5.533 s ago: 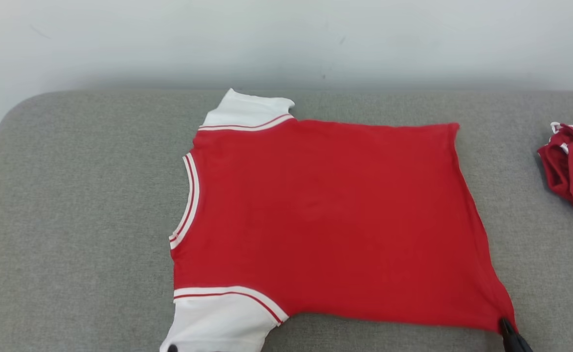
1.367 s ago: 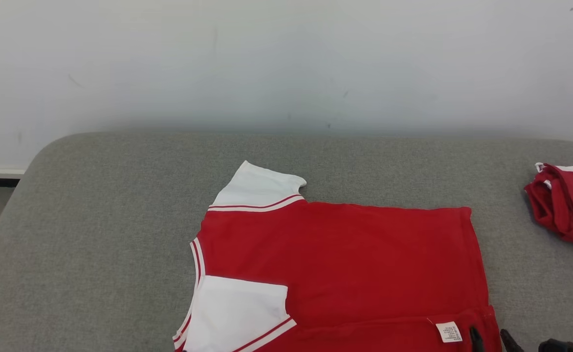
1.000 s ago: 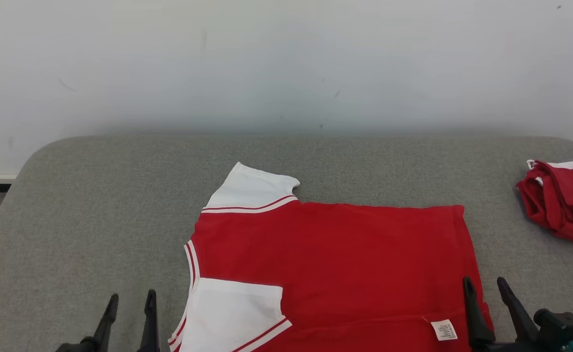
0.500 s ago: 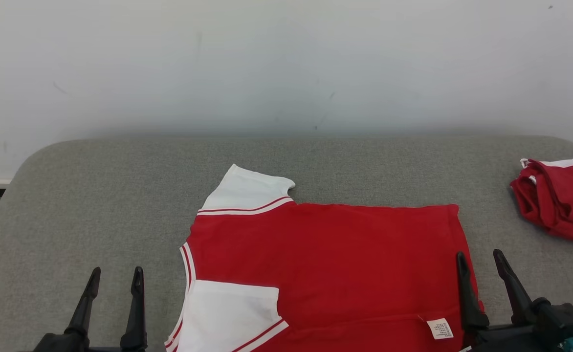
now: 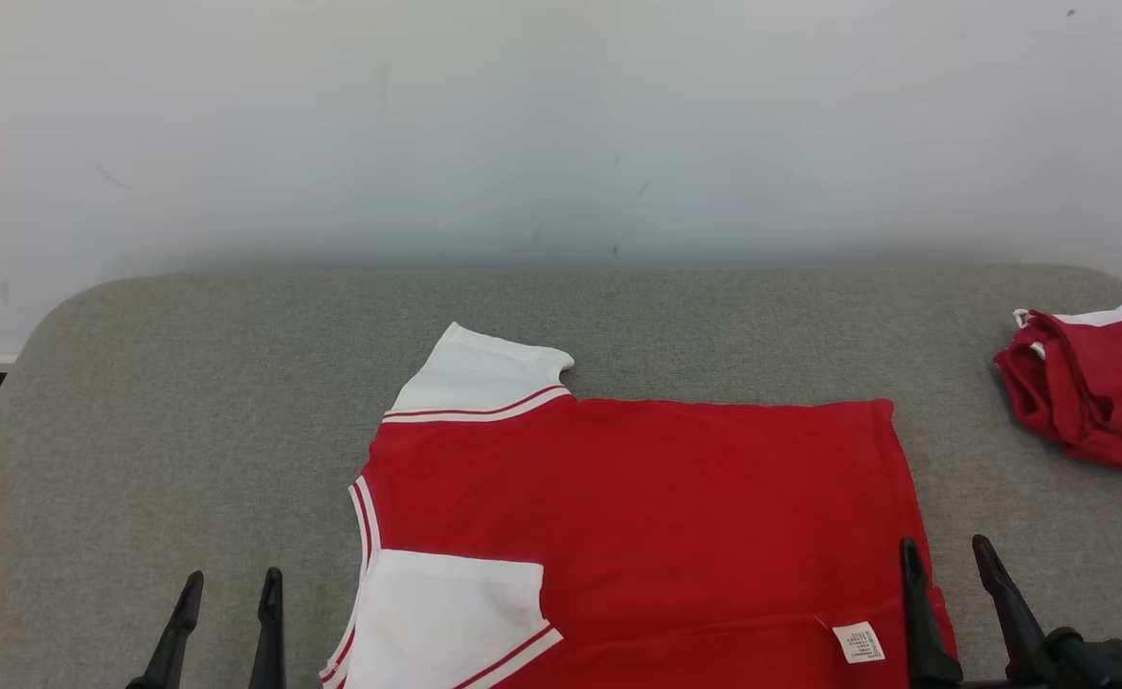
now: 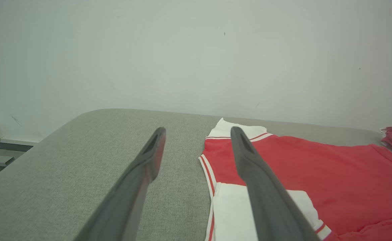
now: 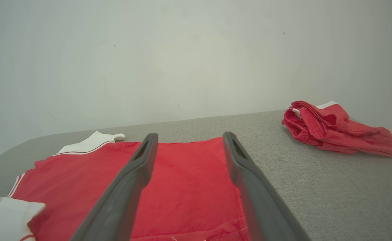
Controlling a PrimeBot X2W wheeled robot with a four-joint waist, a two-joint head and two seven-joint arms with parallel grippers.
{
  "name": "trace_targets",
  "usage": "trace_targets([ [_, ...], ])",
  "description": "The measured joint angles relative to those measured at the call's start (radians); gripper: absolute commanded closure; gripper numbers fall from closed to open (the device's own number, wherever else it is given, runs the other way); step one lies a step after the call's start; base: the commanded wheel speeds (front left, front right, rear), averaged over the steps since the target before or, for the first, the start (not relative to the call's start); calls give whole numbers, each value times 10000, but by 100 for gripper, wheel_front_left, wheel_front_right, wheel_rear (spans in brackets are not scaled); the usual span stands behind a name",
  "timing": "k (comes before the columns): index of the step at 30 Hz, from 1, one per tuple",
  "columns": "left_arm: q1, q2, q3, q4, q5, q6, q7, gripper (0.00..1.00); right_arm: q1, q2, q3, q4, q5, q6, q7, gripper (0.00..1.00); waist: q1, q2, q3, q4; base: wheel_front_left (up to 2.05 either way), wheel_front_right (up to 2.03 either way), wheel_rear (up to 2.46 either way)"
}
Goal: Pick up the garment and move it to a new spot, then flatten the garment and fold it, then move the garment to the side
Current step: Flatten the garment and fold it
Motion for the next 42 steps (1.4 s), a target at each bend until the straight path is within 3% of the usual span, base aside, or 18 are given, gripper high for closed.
trace_targets([
  [11,-120,207,-104,495,-50,-40,0,0,-226,-123,96,270,4,0,-2,0,0,0,90,-43,0,0,0],
  [18,-1781,1083,-468,1022,-355,-86,389,0,-1573,-656,59,1037,-36,0,589,0,0,0,402,-222,0,0,0],
  [23,-3776,1996,-1486,1285,-932,-88,1122,0,-3244,-1131,113,1749,-31,0,1363,0,2,1,949,-323,0,0,0],
  [32,-7536,3749,-3921,2378,-3026,-104,2767,0,-6261,-1467,577,3428,-144,0,2502,0,3,2,2409,-575,0,0,0],
  [42,-10910,4518,-6351,4420,-5012,-104,4295,0,-8668,-1243,1172,5290,6,0,4059,0,5,3,4082,-1118,0,0,0],
])
